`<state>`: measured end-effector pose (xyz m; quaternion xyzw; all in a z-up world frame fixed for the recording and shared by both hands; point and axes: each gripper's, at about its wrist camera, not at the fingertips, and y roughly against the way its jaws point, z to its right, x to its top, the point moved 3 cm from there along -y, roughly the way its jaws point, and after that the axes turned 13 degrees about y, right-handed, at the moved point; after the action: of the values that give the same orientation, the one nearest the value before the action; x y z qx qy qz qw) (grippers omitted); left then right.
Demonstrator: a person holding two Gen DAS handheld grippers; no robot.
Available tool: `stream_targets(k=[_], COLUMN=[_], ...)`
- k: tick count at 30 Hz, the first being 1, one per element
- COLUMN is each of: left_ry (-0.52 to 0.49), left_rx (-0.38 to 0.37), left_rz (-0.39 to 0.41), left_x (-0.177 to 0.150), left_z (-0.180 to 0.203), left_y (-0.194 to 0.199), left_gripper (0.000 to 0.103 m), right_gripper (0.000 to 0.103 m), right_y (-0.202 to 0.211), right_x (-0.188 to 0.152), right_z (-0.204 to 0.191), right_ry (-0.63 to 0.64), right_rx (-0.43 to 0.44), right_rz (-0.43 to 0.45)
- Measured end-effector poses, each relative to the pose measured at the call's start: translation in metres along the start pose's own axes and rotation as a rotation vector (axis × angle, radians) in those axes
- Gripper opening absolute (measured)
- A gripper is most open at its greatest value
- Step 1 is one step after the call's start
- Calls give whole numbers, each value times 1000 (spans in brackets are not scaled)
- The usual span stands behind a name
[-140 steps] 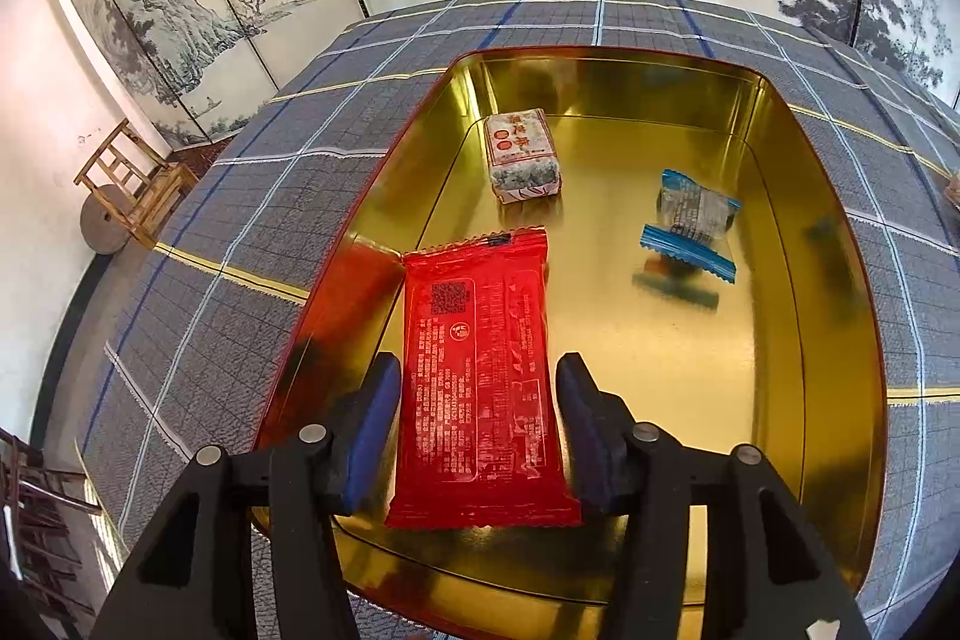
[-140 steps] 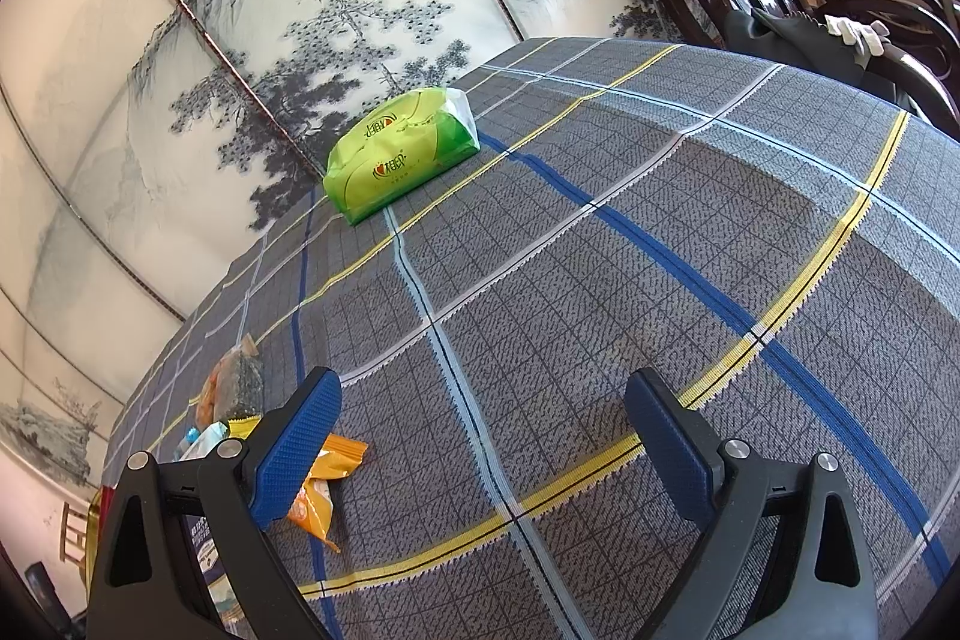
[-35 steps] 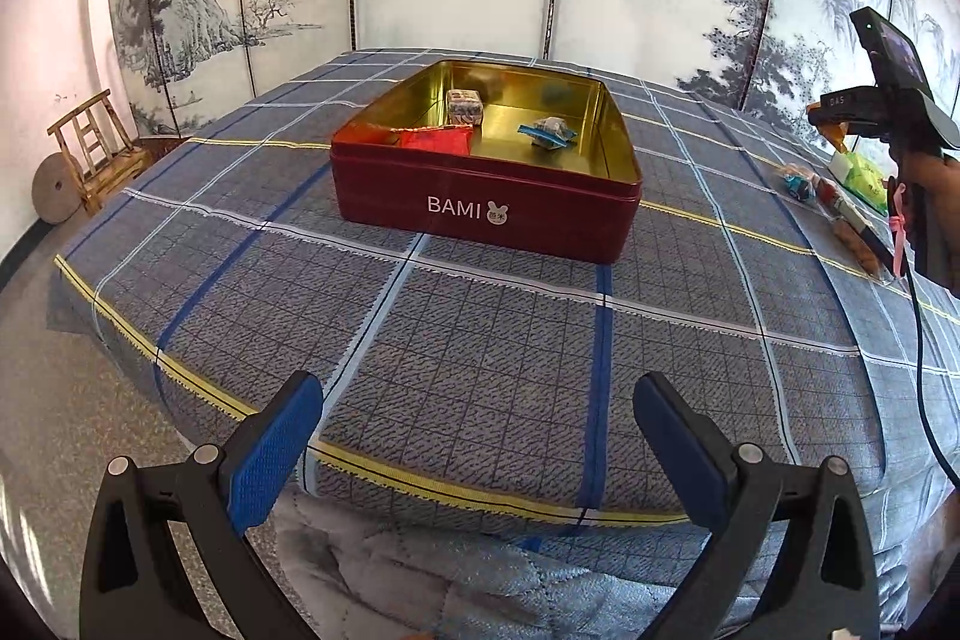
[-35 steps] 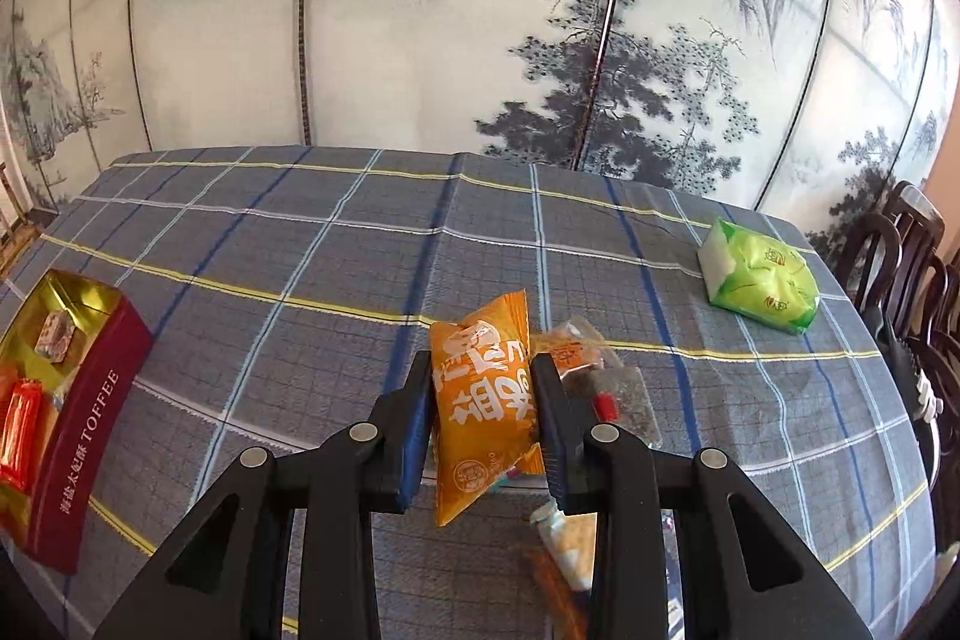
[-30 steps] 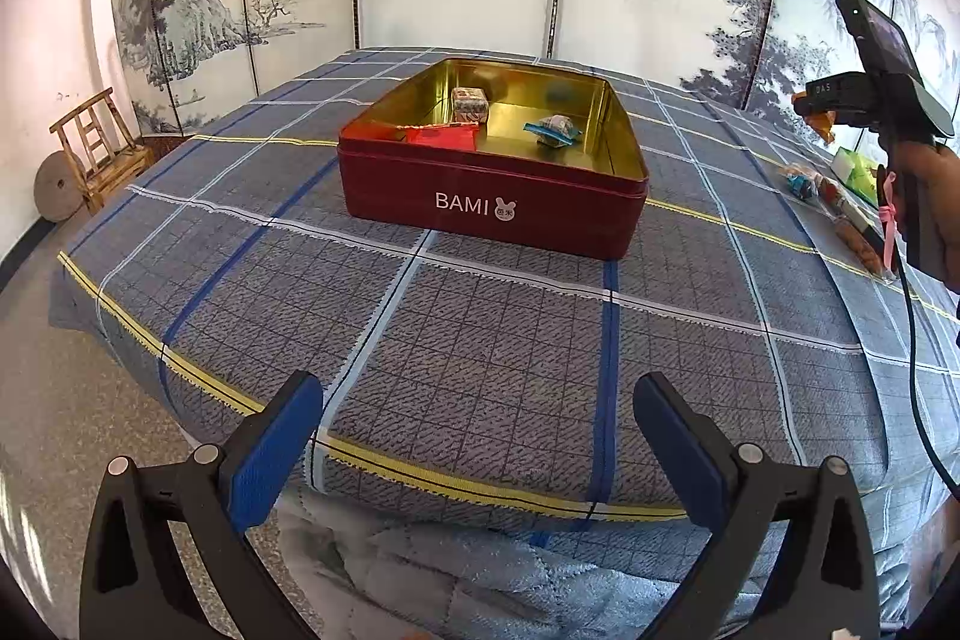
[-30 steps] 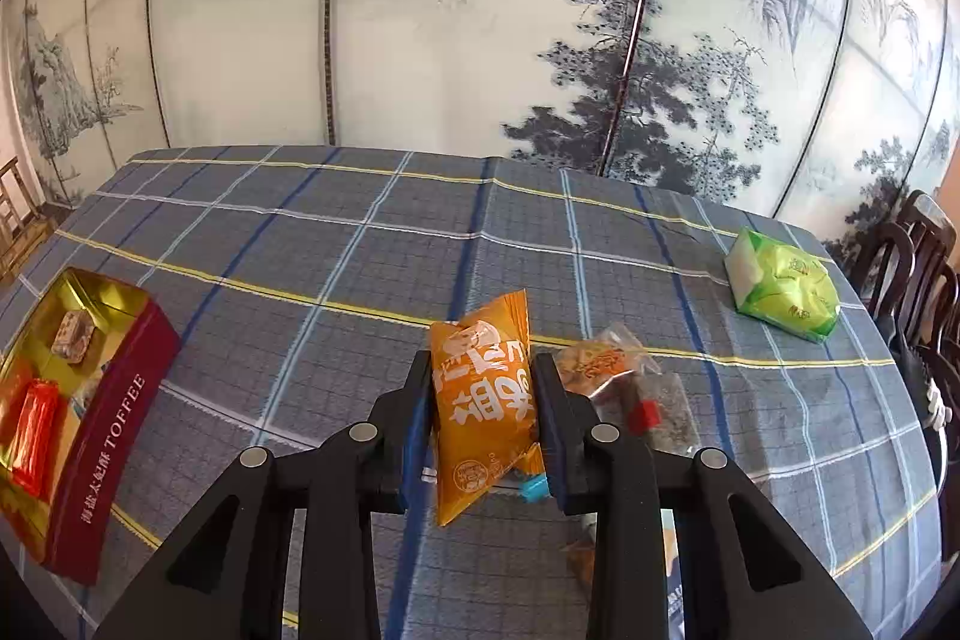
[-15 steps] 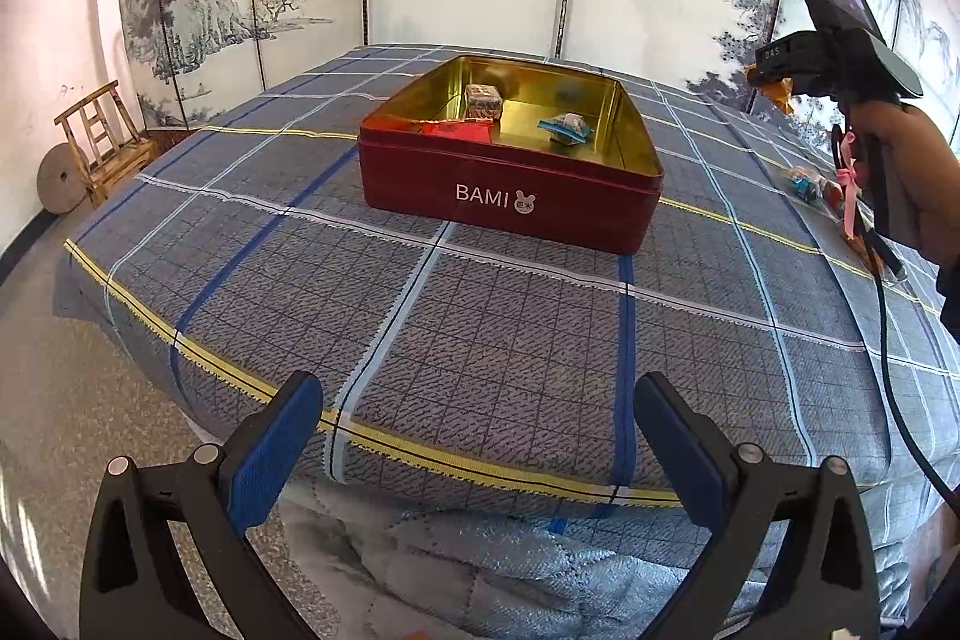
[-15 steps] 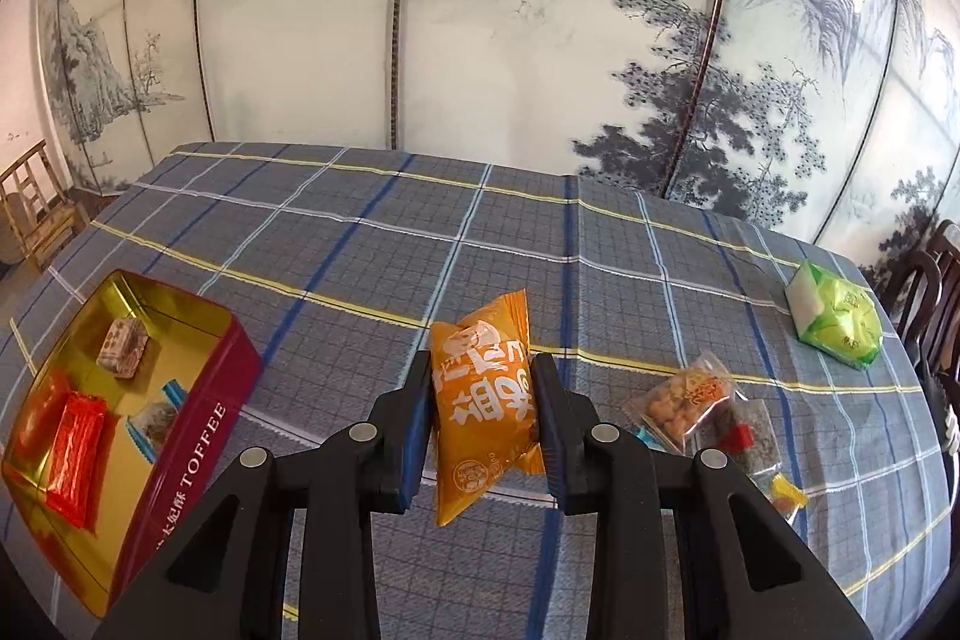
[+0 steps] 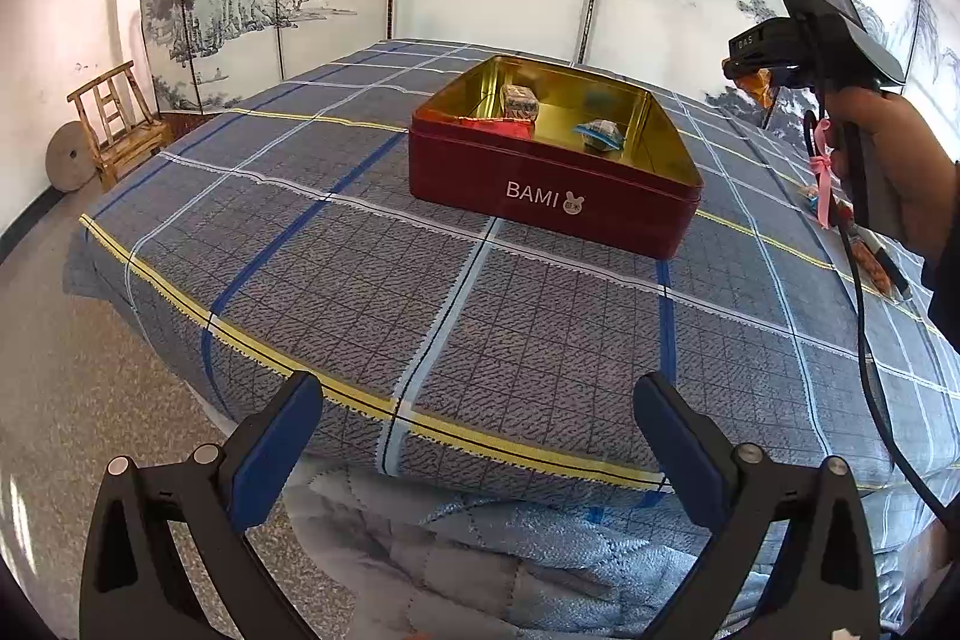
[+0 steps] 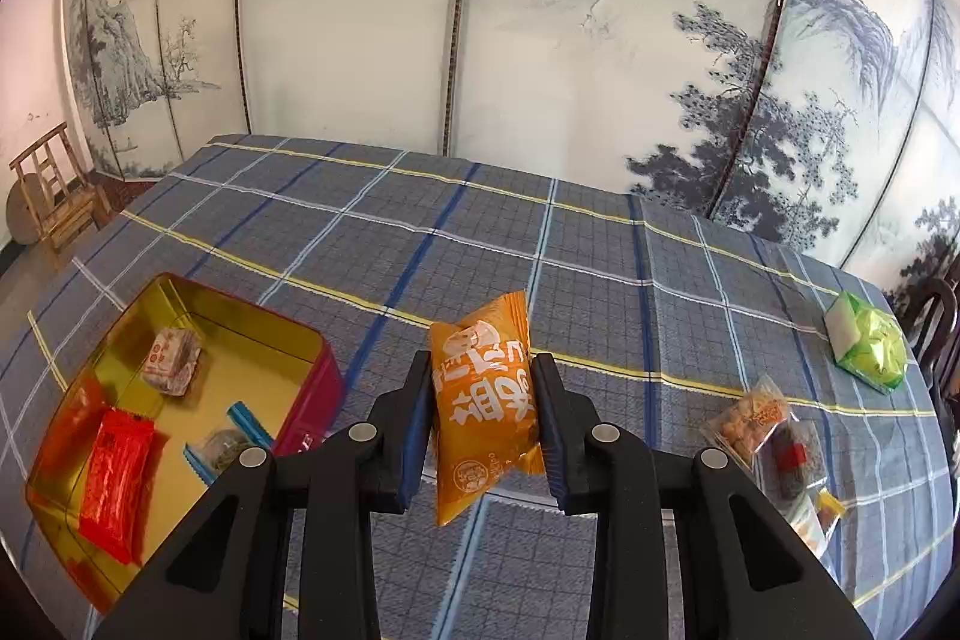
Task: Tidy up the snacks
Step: 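Carry the orange packet over the tin and open the right gripper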
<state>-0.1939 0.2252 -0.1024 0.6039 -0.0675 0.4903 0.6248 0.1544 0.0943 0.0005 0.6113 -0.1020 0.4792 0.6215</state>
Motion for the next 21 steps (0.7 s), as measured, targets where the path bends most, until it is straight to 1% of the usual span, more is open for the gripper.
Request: stream_targets(k=[12,21], left_ry=[32,57], left_rx=[10,18], left_rz=[2,3], left_x=[0,2], left_z=[-17,-25], left_y=[3,4], left_gripper=[103,103], right_gripper=[33,34], right_y=[9,17], right_x=[18,22], right_z=[-49,-85], right_ry=[50,68], right_rx=[55,132], right_rz=[18,27])
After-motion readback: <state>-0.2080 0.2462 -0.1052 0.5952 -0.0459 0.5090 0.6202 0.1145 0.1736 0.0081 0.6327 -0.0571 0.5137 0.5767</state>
